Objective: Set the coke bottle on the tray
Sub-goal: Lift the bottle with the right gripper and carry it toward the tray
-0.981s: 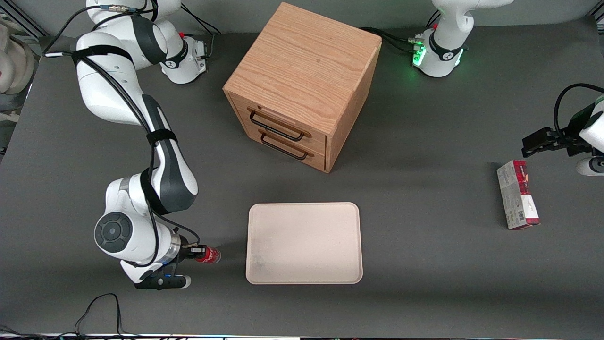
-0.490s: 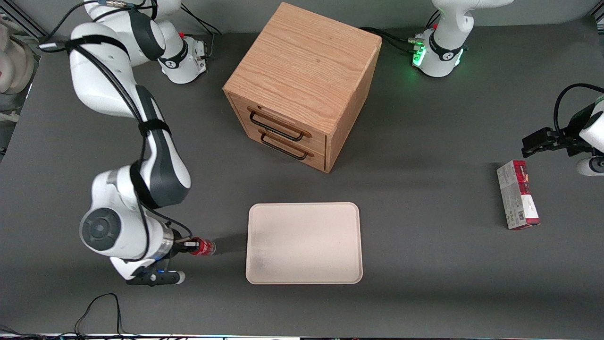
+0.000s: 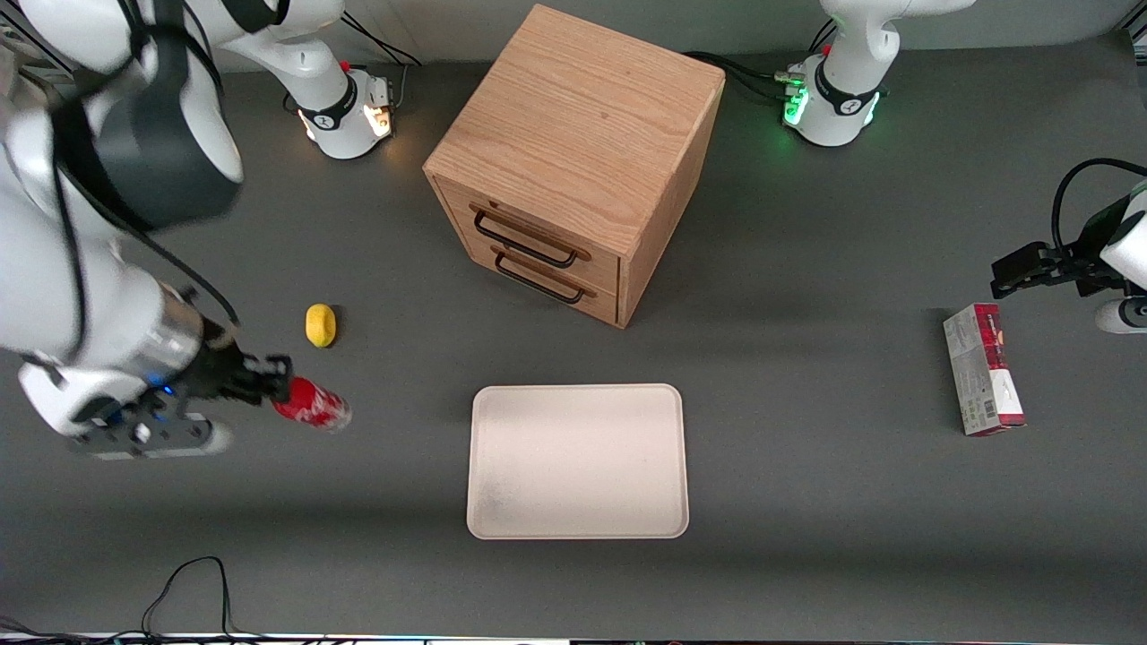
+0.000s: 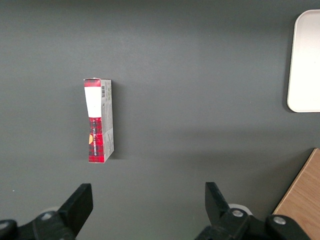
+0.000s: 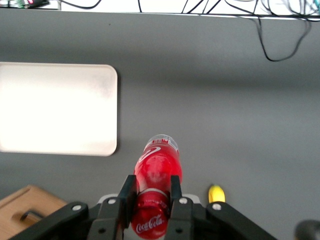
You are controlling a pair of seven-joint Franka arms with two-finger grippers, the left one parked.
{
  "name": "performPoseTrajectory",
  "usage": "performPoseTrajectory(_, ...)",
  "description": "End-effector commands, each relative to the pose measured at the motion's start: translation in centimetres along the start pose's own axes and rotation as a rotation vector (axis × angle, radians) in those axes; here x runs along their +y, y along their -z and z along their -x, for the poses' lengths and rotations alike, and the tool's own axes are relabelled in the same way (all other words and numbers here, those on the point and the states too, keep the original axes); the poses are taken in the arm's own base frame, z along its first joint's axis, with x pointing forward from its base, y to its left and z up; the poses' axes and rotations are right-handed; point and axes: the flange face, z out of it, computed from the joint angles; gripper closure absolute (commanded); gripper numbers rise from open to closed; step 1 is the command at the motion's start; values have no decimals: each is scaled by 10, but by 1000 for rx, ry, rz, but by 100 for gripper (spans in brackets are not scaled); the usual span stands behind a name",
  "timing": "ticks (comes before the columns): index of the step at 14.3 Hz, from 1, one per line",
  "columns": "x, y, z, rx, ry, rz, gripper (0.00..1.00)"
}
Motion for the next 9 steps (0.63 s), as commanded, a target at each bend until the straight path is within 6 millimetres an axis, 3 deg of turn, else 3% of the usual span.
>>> performPoseTrajectory(1,-20,10,13,2,41,9,100)
performPoseTrajectory(6,-147,-1,40,80,214,17,100)
performPoseTrajectory(7,-159,-6,41,91,231,18,100)
performPoseTrajectory(9,-164,-21,33,100,233,14,100)
